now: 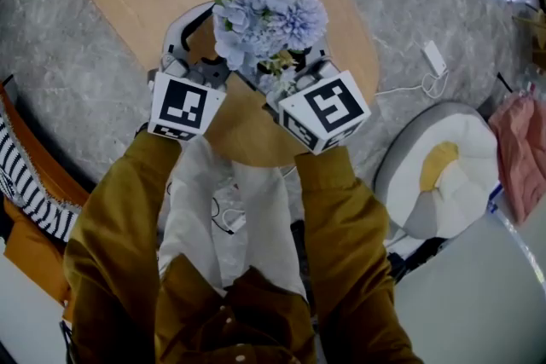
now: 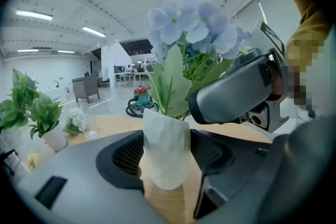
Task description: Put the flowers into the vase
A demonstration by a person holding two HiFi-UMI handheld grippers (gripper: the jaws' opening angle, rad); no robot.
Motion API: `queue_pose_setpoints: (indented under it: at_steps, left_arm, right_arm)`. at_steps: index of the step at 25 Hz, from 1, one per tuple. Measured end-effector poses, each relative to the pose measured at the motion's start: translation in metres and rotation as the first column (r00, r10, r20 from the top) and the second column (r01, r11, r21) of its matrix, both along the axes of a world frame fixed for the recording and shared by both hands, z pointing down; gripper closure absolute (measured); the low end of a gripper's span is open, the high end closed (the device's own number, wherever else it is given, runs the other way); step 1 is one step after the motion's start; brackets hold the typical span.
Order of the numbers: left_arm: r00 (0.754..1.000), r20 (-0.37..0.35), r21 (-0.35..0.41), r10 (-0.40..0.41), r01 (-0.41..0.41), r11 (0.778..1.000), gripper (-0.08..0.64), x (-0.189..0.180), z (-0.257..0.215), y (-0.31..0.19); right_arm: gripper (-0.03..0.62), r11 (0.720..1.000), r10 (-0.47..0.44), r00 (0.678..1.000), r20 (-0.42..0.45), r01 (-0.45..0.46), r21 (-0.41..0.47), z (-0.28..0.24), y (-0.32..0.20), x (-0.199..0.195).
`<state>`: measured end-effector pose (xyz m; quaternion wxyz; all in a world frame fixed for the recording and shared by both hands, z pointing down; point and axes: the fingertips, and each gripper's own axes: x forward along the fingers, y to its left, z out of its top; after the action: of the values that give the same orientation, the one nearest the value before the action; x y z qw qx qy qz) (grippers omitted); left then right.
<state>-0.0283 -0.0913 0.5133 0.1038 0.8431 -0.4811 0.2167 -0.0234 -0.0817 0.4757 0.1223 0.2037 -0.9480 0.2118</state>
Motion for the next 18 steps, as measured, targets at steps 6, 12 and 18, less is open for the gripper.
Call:
queue_pose_setpoints:
  at_steps: [6, 12, 18]
  left_arm:
    - [1.0, 0.0, -0.006, 0.001, -0.001, 1.0, 0.276, -0.001, 0.001, 0.001]
    - [1.0, 0.011, -0.007, 0.008, -0.008, 1.0, 0.276, 0.005, -0.001, 0.002]
    - [1.0, 0.016, -0.01, 0.003, -0.003, 1.0, 0.276, 0.006, -0.002, 0.003]
  right_arm:
    - [0.139, 0.996, 0.057, 0.998, -0.008, -0.058, -0.074, 0.009, 0.001, 0.011]
    - [0.129, 0.994, 0.062, 0.998, 0.016, -0.061, -0.09, -0.002, 0.004, 0.024]
    - [0.13, 0.999, 0.032, 0.999, 0.017, -0.031, -0.045, -0.022, 0.01, 0.024]
